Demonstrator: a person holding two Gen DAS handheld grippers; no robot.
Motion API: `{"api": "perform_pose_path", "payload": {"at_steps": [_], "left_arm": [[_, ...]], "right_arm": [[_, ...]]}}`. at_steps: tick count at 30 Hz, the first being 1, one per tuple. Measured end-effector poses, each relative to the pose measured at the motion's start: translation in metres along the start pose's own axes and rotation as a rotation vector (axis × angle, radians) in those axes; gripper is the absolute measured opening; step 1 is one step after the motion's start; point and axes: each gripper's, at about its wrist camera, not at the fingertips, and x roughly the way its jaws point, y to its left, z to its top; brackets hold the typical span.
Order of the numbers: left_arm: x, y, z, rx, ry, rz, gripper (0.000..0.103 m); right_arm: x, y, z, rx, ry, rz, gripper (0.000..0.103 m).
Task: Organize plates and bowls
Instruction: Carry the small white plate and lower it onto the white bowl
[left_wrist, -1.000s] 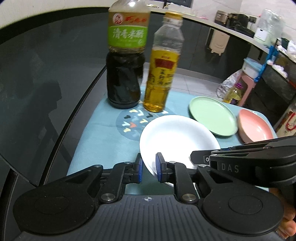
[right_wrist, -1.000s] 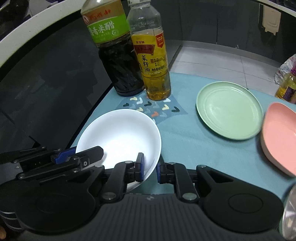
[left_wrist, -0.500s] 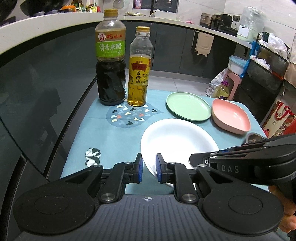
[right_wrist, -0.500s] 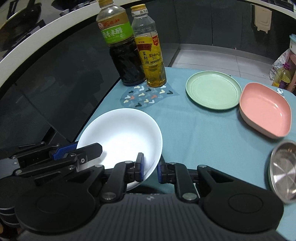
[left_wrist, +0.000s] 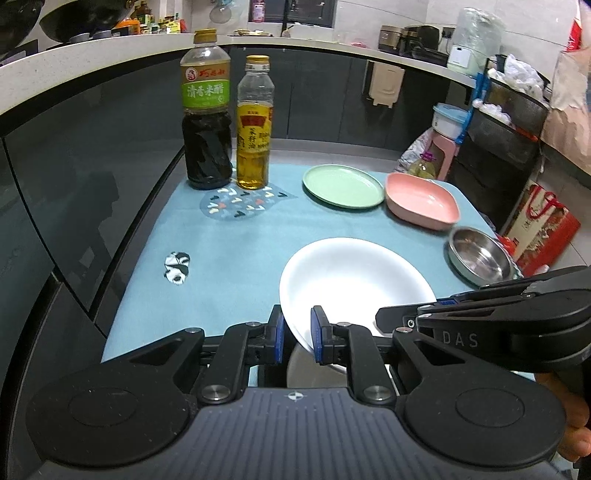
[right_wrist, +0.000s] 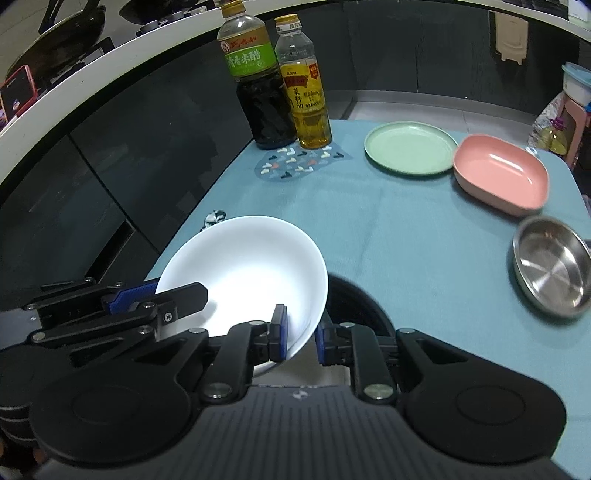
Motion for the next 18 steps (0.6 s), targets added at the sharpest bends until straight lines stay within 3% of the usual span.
{"api": "perform_pose_path", "payload": {"at_steps": [18], "left_arm": [[0.009,-0.01,-0.036,0.018,0.083,-0.015,0.013]], "right_arm": [[0.003,-0.006,-0.043,0.019,0.043,-0.015,0.016]]}}
